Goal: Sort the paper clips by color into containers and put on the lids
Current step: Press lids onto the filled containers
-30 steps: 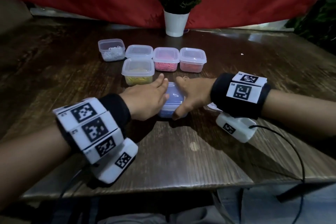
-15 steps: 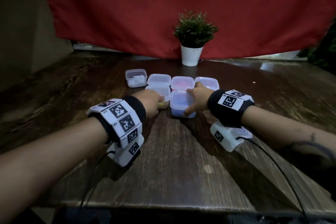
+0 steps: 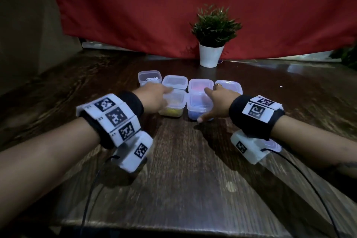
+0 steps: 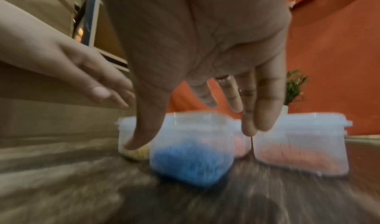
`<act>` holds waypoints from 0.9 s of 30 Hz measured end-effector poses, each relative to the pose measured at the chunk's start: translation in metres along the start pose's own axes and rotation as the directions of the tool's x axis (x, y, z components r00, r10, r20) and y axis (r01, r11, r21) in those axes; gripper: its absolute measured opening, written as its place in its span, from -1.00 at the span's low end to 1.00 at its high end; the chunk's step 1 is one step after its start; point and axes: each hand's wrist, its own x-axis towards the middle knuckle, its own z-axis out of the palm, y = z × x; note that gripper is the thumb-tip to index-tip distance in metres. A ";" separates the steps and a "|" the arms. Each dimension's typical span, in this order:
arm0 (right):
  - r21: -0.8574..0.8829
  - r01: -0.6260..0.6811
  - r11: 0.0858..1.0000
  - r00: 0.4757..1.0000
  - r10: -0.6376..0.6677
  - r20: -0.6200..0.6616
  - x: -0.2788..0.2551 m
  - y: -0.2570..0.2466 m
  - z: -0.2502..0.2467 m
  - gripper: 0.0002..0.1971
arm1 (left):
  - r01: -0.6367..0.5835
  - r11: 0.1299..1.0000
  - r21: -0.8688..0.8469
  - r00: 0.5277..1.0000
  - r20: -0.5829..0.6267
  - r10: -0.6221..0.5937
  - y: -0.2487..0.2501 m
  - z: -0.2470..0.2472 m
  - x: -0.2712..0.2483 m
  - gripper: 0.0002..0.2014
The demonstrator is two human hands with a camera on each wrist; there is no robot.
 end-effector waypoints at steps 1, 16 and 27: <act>0.004 0.006 1.000 1.000 -0.006 -0.011 -0.002 0.003 -0.003 -0.04 | 0.014 1.000 0.010 0.999 -0.045 -0.013 -0.004 -0.007 0.005 -0.61; 0.070 0.012 0.997 0.995 -0.005 -0.102 -0.030 0.037 -0.006 -0.19 | 0.211 0.957 0.199 0.977 -0.058 -0.203 -0.050 -0.001 0.083 -0.71; 0.165 -0.027 0.986 0.979 0.060 -0.197 -0.080 0.060 0.001 -0.36 | -0.009 0.975 0.223 0.933 -0.349 0.088 -0.034 -0.044 0.016 -0.82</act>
